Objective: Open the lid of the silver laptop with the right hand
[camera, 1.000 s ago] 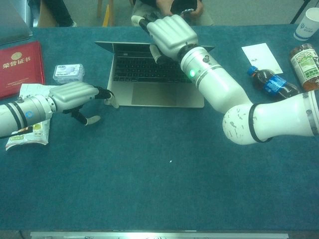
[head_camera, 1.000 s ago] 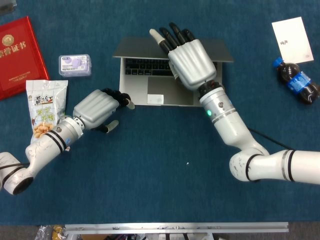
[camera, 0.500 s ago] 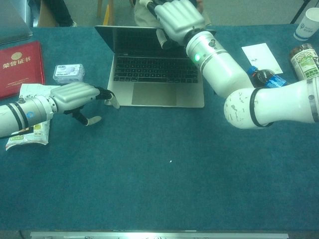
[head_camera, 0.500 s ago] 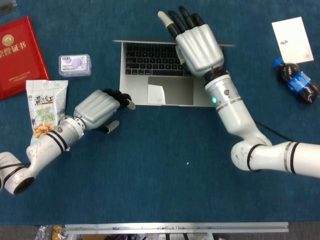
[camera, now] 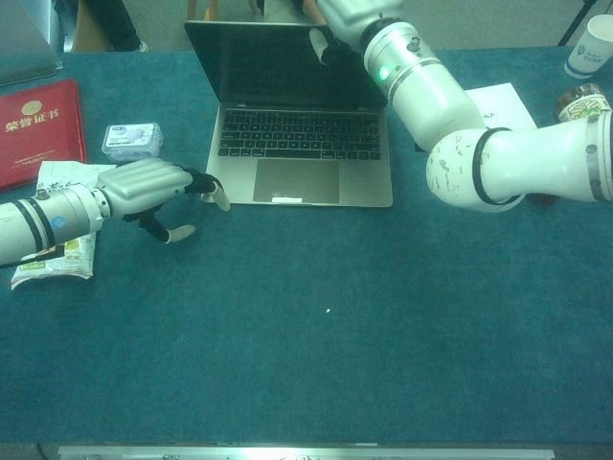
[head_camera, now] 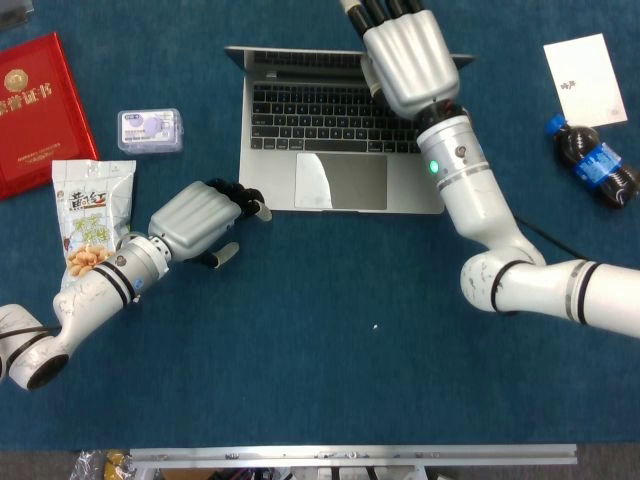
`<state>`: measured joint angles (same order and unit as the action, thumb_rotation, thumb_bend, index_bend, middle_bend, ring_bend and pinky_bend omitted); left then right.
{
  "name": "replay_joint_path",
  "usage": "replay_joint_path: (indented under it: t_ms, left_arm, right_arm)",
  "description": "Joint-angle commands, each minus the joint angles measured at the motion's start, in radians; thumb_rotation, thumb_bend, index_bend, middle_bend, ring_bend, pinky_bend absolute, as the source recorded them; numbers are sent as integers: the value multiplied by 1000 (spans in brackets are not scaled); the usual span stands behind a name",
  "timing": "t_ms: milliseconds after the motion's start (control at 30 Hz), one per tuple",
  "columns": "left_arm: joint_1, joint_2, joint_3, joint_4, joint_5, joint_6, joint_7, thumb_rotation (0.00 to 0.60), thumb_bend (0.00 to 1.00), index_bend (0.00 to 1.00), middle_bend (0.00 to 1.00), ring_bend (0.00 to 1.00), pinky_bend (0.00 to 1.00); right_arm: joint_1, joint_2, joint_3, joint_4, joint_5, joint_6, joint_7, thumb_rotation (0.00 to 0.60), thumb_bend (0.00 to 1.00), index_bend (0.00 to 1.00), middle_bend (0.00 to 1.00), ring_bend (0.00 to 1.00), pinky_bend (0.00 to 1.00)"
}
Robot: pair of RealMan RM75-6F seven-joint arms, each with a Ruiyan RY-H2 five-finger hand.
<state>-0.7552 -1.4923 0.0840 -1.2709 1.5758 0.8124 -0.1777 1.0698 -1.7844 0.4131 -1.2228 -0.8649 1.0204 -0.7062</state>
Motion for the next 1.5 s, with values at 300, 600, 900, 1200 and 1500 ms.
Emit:
replay_joint_path:
  t_ms: [300, 600, 900, 1200, 1500]
  left_arm:
    - [-3, 0, 2, -9, -7, -8, 17, 600, 417, 255, 214, 182, 213]
    - [-5, 2, 2, -14, -15, -14, 32, 600, 417, 255, 214, 182, 213]
    - [-8, -2, 2, -13, -20, -21, 39, 600, 417, 255, 214, 182, 213]
    - [-9, -5, 3, -13, -23, -25, 46, 600, 417, 255, 214, 182, 213]
    - [-12, -7, 2, -12, -27, -30, 51, 600, 417, 255, 214, 182, 213]
  right_arm:
    - [25, 6, 25, 64, 28, -11, 30, 600, 354, 36, 126, 32, 198]
    - [48, 8, 41, 136, 47, -28, 51, 600, 322, 36, 129, 32, 199]
    - [60, 6, 50, 213, 64, -40, 73, 600, 322, 36, 135, 35, 199]
    - [68, -4, 57, 314, 83, -62, 92, 600, 322, 38, 139, 39, 199]
    - [77, -22, 57, 419, 84, -92, 117, 600, 322, 40, 141, 42, 199]
